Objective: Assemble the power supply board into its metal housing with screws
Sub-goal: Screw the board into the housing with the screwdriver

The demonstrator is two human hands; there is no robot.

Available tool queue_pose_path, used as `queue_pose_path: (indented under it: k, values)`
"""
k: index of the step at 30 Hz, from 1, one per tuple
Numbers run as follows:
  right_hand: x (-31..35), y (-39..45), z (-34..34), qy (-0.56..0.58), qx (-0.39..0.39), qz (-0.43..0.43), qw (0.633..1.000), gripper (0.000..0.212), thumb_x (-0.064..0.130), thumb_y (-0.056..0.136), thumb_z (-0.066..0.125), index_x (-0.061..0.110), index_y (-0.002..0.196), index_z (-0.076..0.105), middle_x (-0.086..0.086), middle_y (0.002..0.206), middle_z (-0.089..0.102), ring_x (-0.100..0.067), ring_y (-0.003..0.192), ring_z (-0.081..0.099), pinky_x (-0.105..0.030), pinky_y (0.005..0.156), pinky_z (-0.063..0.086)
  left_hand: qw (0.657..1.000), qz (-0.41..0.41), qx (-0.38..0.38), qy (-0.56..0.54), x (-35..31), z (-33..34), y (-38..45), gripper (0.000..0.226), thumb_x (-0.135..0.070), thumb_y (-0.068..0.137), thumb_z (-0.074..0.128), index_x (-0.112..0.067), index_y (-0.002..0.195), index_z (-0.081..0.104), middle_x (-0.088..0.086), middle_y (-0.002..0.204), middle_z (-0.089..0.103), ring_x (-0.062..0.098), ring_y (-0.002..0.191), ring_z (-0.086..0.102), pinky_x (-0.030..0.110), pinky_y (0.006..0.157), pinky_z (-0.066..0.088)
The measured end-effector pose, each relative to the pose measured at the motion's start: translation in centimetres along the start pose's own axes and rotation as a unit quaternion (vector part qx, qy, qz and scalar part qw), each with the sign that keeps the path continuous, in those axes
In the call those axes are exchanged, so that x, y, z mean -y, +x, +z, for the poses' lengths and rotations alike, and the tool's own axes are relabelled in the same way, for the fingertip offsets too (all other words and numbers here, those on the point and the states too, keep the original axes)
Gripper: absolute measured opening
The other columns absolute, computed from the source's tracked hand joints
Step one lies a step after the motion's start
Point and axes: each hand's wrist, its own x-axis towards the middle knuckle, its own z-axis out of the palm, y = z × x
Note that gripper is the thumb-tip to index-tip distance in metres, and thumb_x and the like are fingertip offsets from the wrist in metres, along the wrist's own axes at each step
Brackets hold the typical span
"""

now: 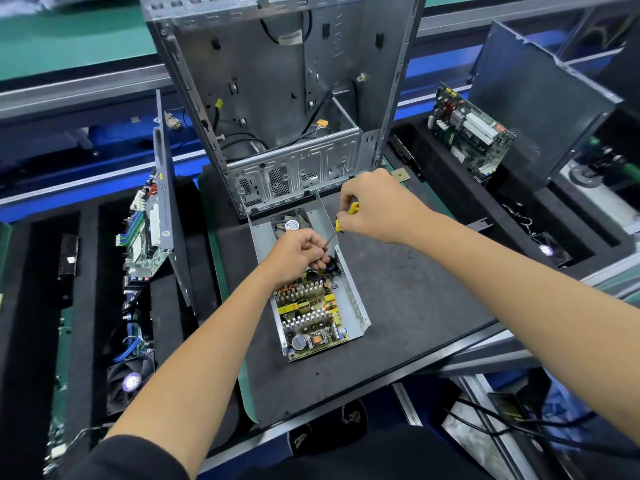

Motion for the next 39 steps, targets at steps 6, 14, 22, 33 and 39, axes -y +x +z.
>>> queue_pose_path:
  k: [6, 14, 22, 33, 39]
  values:
    - [-0.2, 0.2, 0.1, -0.01, 0.007, 0.002, 1.0, 0.012, 0.026, 0.081, 0.064, 0.015, 0.078, 0.067, -0.004, 0.074, 0.065, -0.023, 0.069, 0.061, -0.022, 0.046, 0.038, 0.995, 0.049, 0.003, 0.087, -0.1, 0.0, -0.1, 0.026, 0.003, 0.088, 0.063, -0.021, 0.079, 0.061, -0.001, 0.081, 0.067, 0.002, 0.071, 0.061, 0.018, 0.073, 0.052]
    - [-0.3, 0.1, 0.2, 0.003, 0.006, 0.008, 1.0, 0.012, 0.026, 0.08, 0.066, 0.016, 0.073, 0.066, 0.007, 0.064, 0.054, -0.02, 0.063, 0.059, -0.021, 0.044, 0.033, 0.995, 0.059, 0.002, 0.077, 0.0, 0.0, 0.0, 0.015, 0.002, 0.084, 0.068, -0.013, 0.088, 0.067, 0.001, 0.081, 0.065, 0.004, 0.072, 0.057, 0.018, 0.075, 0.05]
    - [-0.4, 0.1, 0.3, -0.004, 0.011, 0.014, 1.0, 0.011, 0.025, 0.08, 0.065, 0.018, 0.072, 0.064, -0.003, 0.065, 0.062, -0.021, 0.063, 0.061, -0.019, 0.044, 0.032, 0.992, 0.073, 0.006, 0.099, 0.3, 0.0, 0.2, 0.015, -0.001, 0.085, 0.068, -0.015, 0.09, 0.068, 0.003, 0.088, 0.069, 0.006, 0.08, 0.06, 0.016, 0.077, 0.049]
    - [-0.2, -0.4, -0.2, -0.014, 0.023, -0.004, 1.0, 0.011, 0.022, 0.078, 0.065, 0.012, 0.075, 0.069, 0.002, 0.064, 0.059, -0.017, 0.062, 0.058, -0.019, 0.045, 0.035, 0.991, 0.024, -0.035, 0.126, 0.6, 0.3, 0.6, 0.023, 0.001, 0.079, 0.064, -0.016, 0.093, 0.062, -0.001, 0.094, 0.061, 0.018, 0.088, 0.058, 0.029, 0.079, 0.049]
    - [0.3, -0.9, 1.2, -0.067, 0.049, -0.057, 0.995, 0.018, 0.019, 0.077, 0.061, 0.002, 0.075, 0.068, -0.016, 0.073, 0.067, -0.032, 0.077, 0.062, -0.022, 0.044, 0.029, 0.967, -0.015, 0.067, 0.244, 0.8, 1.1, 1.4, 0.035, -0.028, 0.073, 0.08, -0.03, 0.088, 0.048, -0.012, 0.085, 0.052, 0.004, 0.074, 0.05, 0.021, 0.061, 0.037]
